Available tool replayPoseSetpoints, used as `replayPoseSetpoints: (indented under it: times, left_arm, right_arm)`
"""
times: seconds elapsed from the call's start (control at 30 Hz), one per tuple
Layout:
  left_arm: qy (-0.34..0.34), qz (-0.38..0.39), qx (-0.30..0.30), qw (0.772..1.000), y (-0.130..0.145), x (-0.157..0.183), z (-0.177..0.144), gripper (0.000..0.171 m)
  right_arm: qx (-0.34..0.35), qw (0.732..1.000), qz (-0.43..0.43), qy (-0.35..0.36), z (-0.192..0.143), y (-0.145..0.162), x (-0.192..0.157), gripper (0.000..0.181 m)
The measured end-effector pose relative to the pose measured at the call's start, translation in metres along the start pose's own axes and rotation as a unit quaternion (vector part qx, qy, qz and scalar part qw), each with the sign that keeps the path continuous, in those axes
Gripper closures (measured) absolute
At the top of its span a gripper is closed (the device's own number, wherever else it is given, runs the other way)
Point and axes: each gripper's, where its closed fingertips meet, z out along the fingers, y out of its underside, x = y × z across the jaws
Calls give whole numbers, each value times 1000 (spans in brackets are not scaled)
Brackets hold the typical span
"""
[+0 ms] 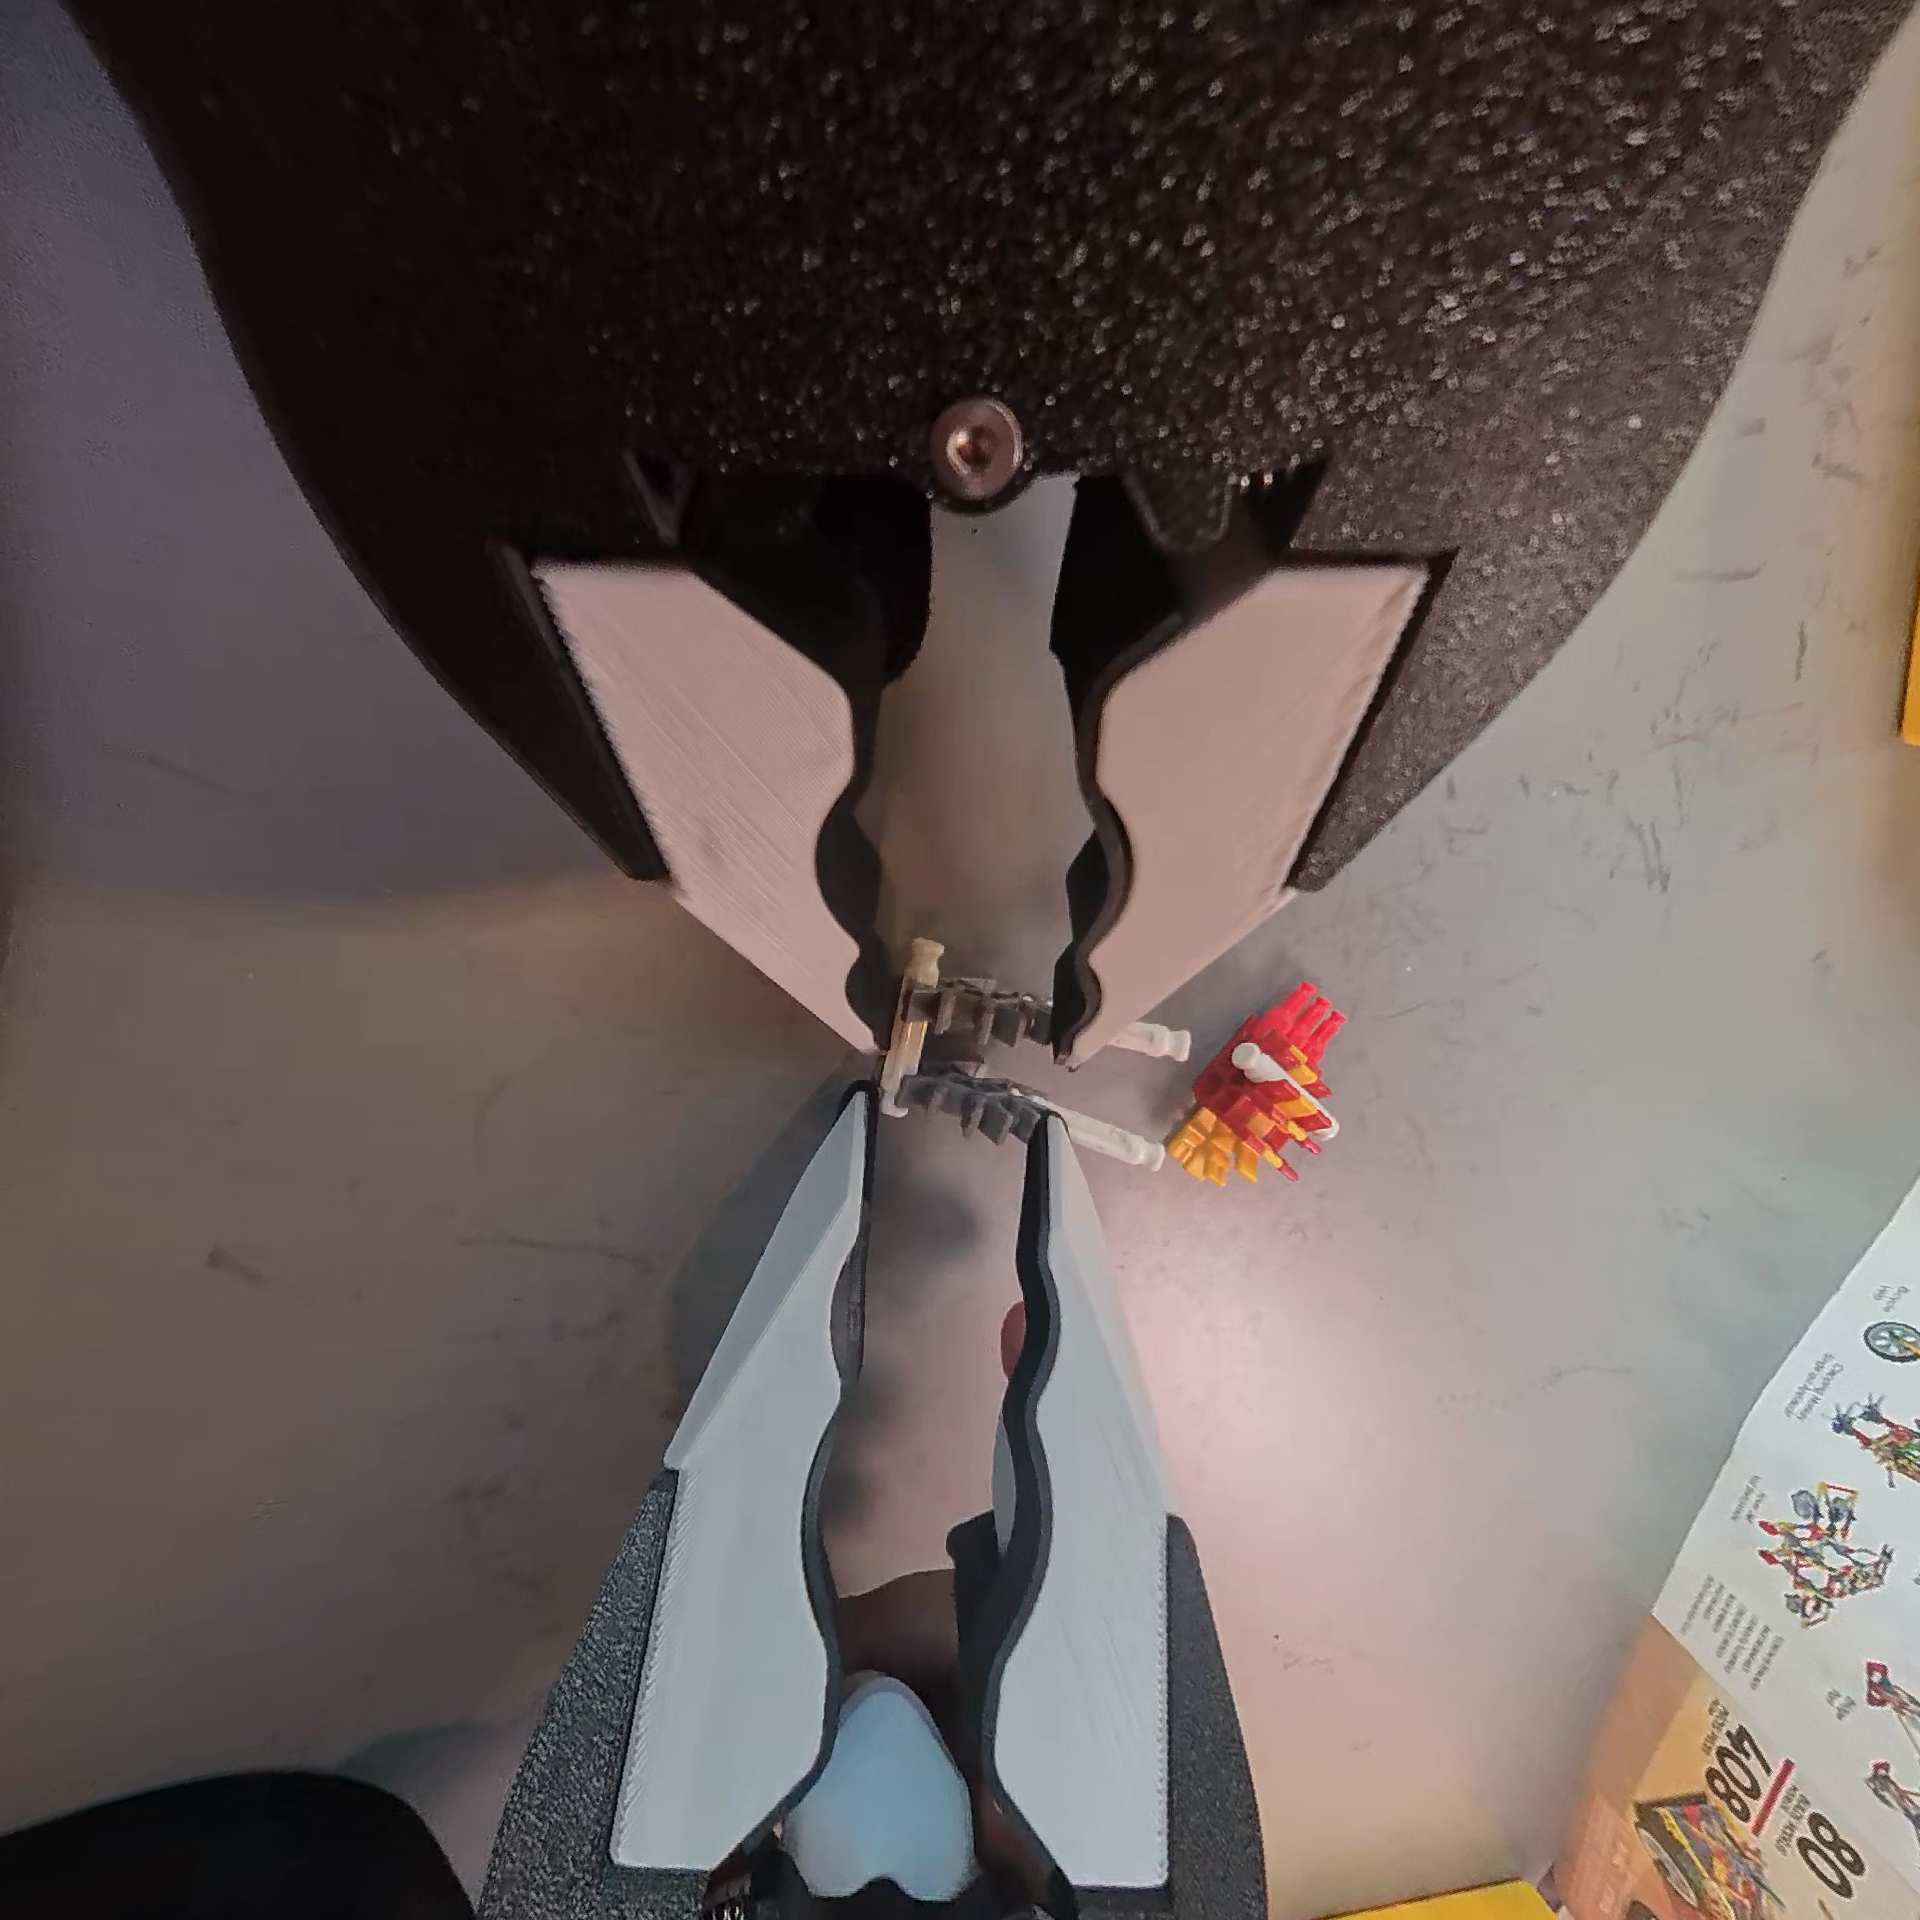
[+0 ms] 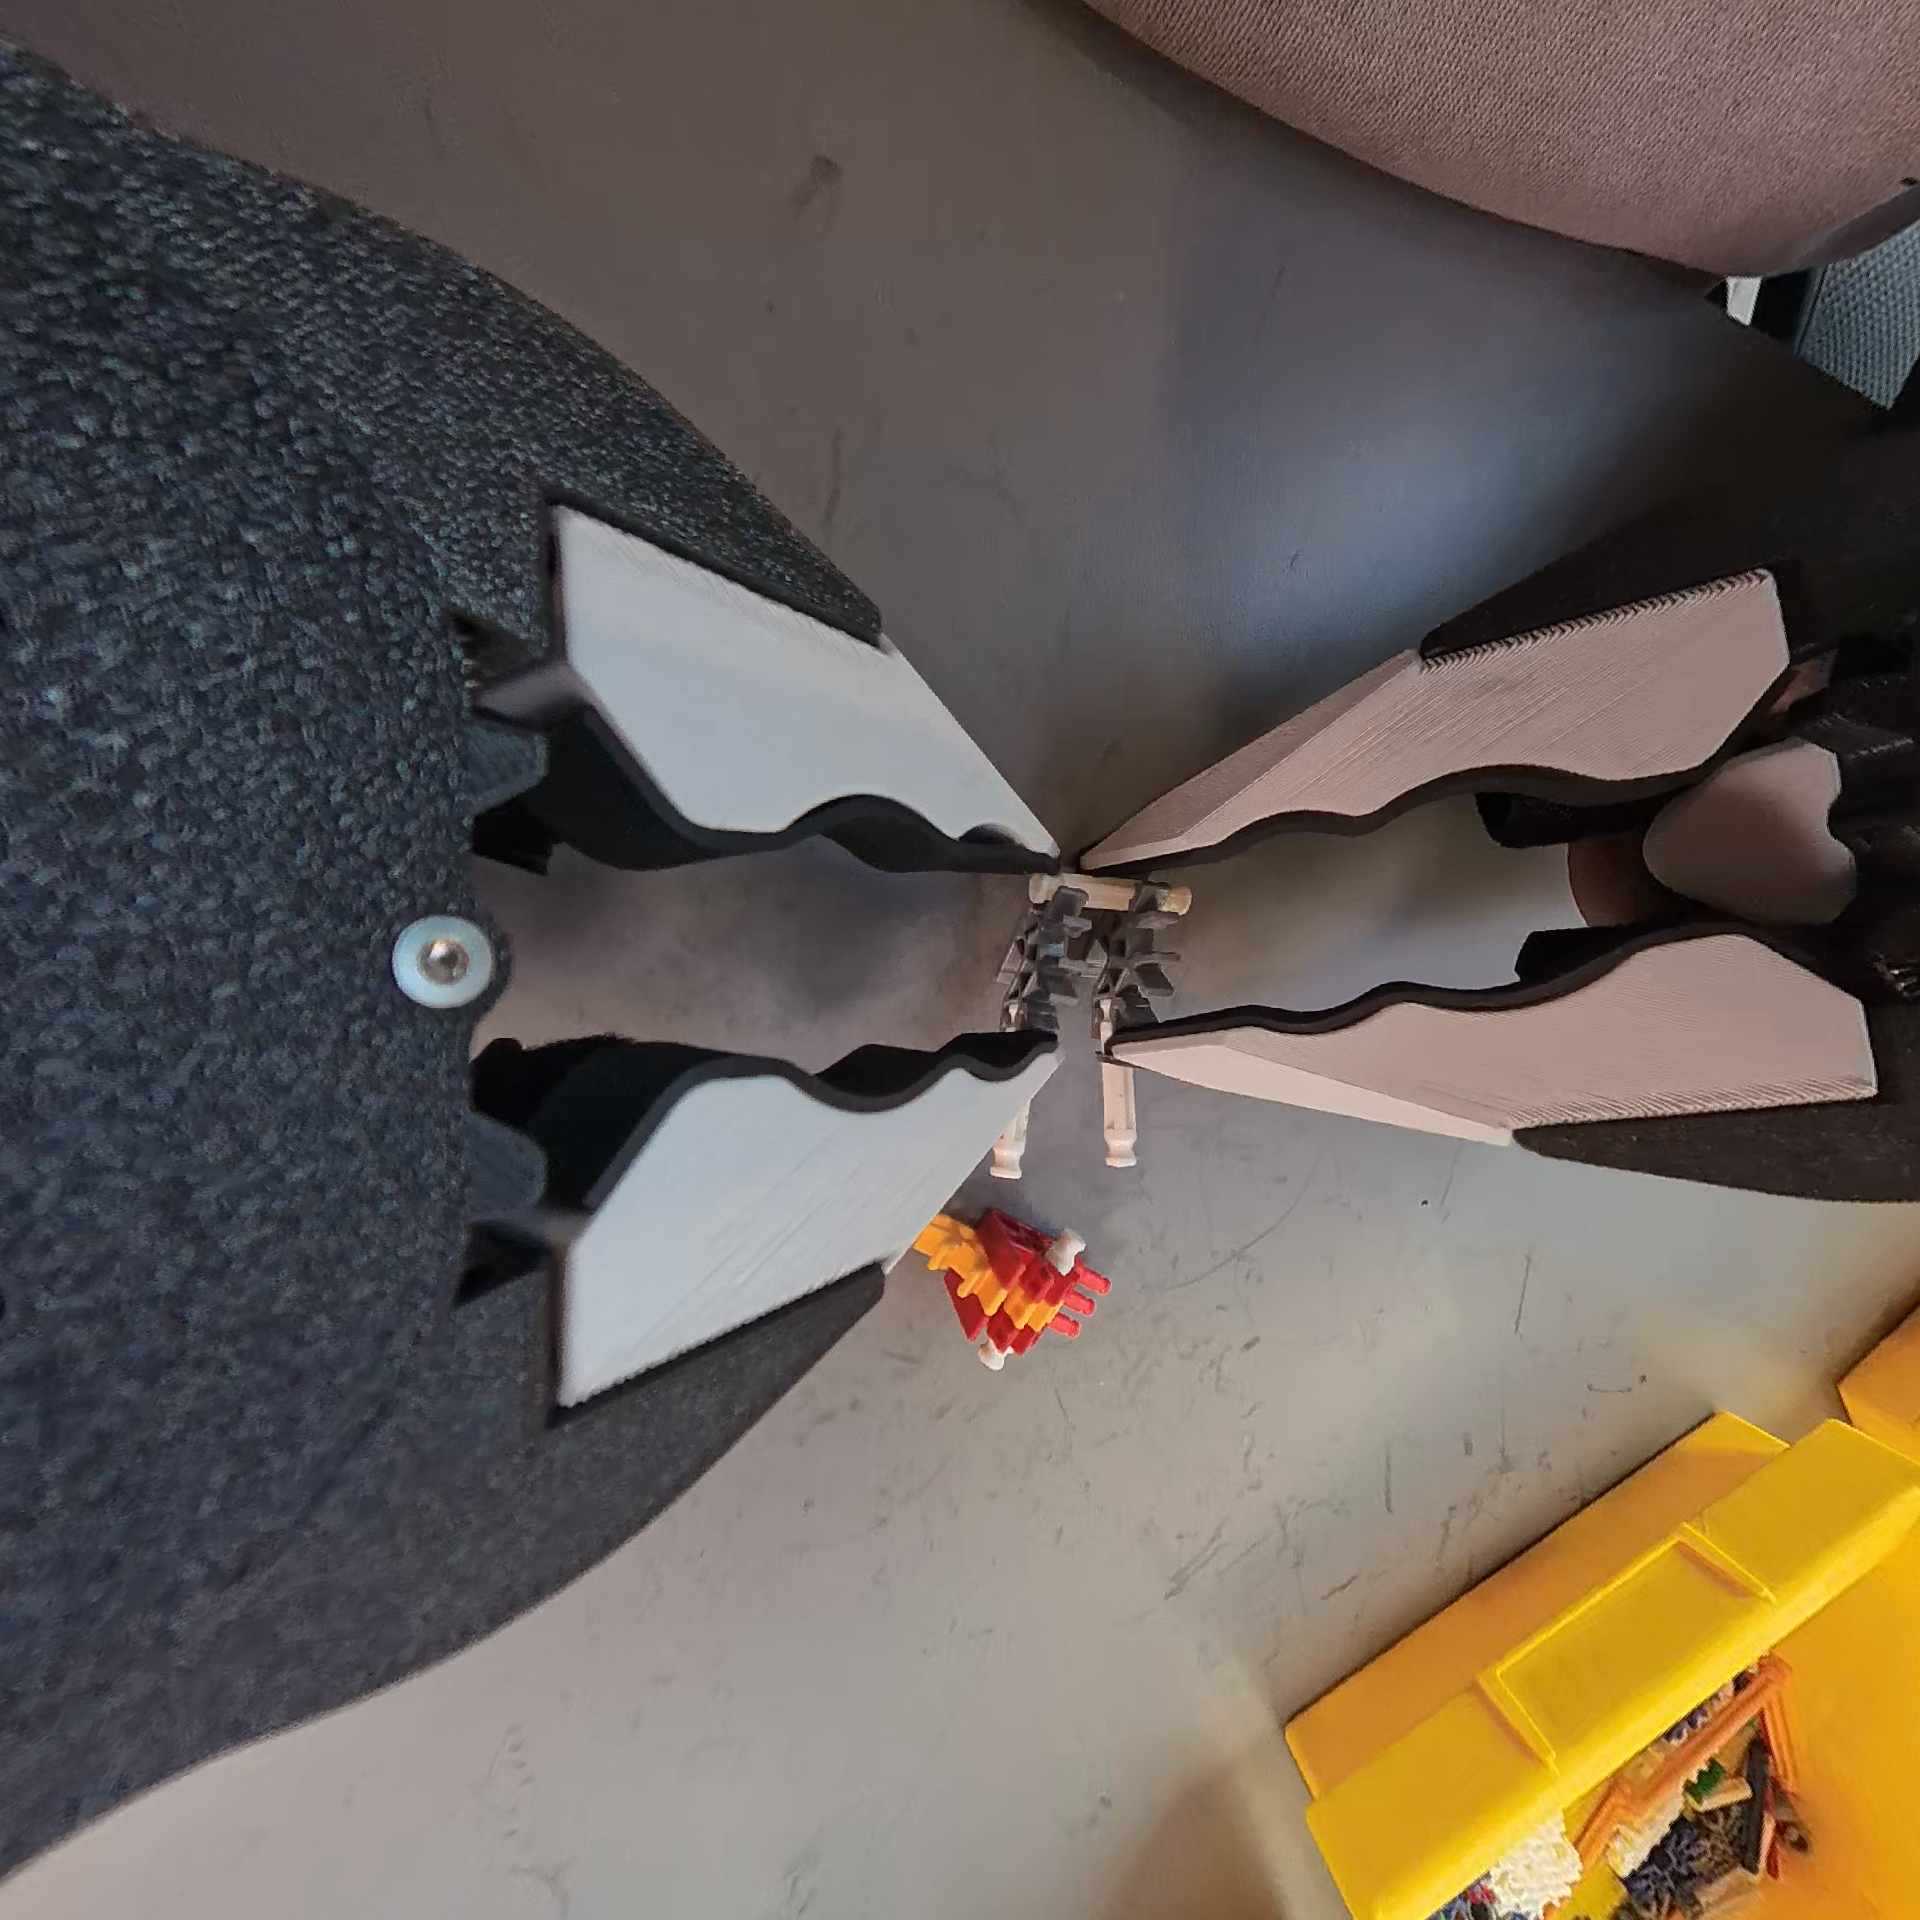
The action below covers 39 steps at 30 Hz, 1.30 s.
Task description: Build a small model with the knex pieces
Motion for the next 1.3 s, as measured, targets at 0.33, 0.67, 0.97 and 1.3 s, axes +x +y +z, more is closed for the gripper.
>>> replayPoseSetpoints:
  times: [0.33, 0.67, 0.97, 1.3]
  left_arm:
    - [70, -71, 10, 995, 0, 7, -3, 141]
    - [58, -4, 5, 998, 2, 11, -2, 142]
    - [35, 28, -3, 999, 5, 12, -2, 143]
    - [30, 36, -4, 999, 6, 12, -2, 144]
  right_arm:
    - [-20, 999, -47, 16, 1, -1, -1, 154]
    - [-7, 997, -70, 13, 5, -6, -10, 153]
    - [4, 998, -47, 33, 7, -9, -12, 156]
    - [2, 997, -44, 62, 8, -9, -15, 157]
